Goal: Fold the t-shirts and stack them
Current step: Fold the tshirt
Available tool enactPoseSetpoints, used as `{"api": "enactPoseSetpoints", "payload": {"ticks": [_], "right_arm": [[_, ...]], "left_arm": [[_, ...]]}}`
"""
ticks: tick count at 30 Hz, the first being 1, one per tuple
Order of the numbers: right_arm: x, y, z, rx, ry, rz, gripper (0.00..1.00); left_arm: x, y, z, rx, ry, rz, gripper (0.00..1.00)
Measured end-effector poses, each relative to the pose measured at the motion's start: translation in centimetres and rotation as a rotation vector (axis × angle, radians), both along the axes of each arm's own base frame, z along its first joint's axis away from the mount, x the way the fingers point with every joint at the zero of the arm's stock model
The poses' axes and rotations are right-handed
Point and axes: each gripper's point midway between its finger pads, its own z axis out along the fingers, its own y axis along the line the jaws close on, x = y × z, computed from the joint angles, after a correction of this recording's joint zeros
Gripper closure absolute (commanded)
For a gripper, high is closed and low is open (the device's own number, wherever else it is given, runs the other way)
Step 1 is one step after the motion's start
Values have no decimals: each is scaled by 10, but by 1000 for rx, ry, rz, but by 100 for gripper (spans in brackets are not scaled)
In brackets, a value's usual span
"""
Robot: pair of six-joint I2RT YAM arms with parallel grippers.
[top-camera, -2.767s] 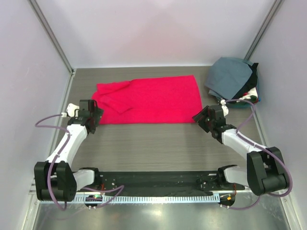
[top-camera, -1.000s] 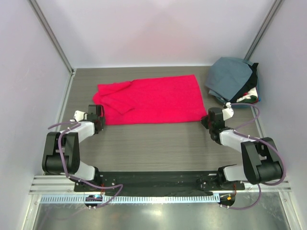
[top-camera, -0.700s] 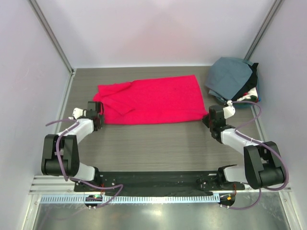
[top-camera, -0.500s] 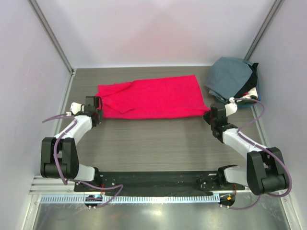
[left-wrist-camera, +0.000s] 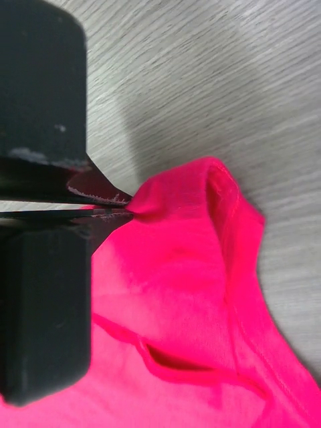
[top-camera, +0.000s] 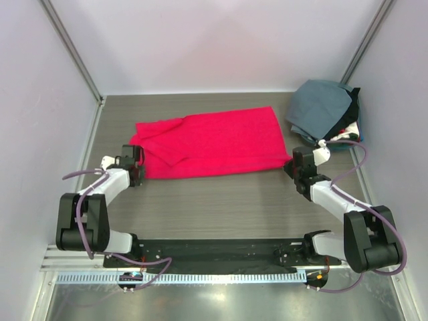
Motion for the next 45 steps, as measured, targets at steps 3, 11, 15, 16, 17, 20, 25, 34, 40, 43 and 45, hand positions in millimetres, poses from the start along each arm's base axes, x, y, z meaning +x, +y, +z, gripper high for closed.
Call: {"api": "enactPoseSetpoints", "payload": {"ticks": [3, 11, 15, 16, 17, 20, 25, 34, 40, 43, 45], "right_arm": [[4, 1, 13, -9, 29, 3, 99], [42, 9, 210, 8, -291, 41, 99], [6, 3, 321, 16, -531, 54, 99], [-6, 1, 341, 18, -580, 56, 99], [-23, -2, 364, 21, -640, 58, 99], [-62, -9, 405, 29, -758, 63, 99], [-100, -13, 447, 34, -861, 74, 99], [-53, -9, 411, -8, -699, 64, 99], [25, 3, 362, -41, -510, 74, 99], [63, 6, 351, -11, -456, 93, 99], [83, 0, 356, 34, -457, 101, 99]], "left_arm": [[7, 0, 21, -1, -26, 1, 100], [65, -3, 222, 10, -405, -39, 100], [36, -2, 339, 37, -636, -66, 100], [21, -1, 365, 46, -698, -72, 100], [5, 0, 387, 52, -754, -74, 100], [-37, 2, 429, 73, -857, -85, 100], [-87, 4, 488, 107, -971, -102, 100], [-44, 2, 460, 122, -820, -127, 100], [50, -2, 414, 117, -630, -142, 100], [101, -5, 405, 95, -587, -163, 100], [127, -4, 414, 72, -612, -177, 100]]}}
